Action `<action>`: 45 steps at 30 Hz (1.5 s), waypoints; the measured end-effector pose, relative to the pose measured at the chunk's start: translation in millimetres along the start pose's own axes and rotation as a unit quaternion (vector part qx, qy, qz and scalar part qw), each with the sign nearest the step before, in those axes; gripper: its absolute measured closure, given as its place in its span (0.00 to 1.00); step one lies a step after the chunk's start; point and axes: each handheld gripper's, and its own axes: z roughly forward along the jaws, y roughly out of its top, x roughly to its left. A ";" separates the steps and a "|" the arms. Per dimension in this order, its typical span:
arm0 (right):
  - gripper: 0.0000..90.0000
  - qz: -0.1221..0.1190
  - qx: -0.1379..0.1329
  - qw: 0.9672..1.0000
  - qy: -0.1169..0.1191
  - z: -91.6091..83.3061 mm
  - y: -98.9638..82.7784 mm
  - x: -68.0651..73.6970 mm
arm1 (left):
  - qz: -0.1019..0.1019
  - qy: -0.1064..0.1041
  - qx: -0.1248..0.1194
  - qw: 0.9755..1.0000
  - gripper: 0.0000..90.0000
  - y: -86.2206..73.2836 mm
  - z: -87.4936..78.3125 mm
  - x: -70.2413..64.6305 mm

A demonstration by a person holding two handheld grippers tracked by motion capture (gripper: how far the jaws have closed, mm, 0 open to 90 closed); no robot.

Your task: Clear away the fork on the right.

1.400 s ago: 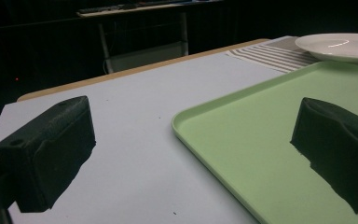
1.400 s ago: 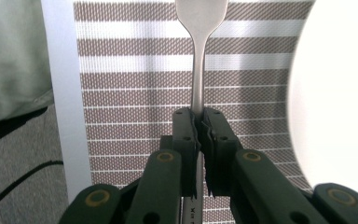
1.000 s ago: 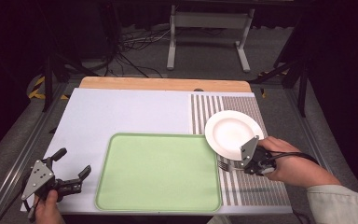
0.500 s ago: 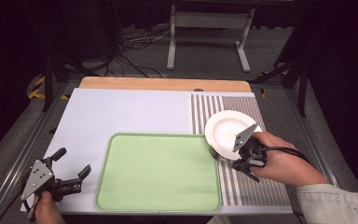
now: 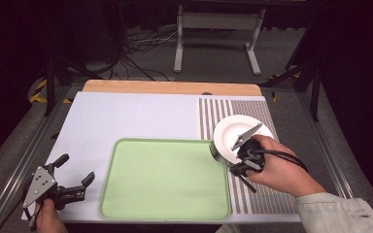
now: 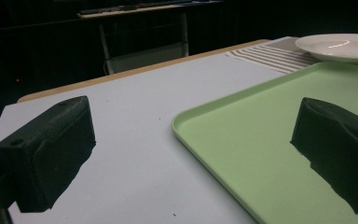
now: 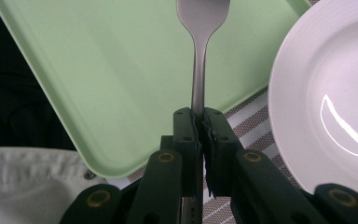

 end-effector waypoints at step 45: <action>0.94 0.250 0.027 0.968 0.000 56.3 52.8 25.9 | 0.001 0.002 0.000 1.000 0.00 0.9 -1.4 0.6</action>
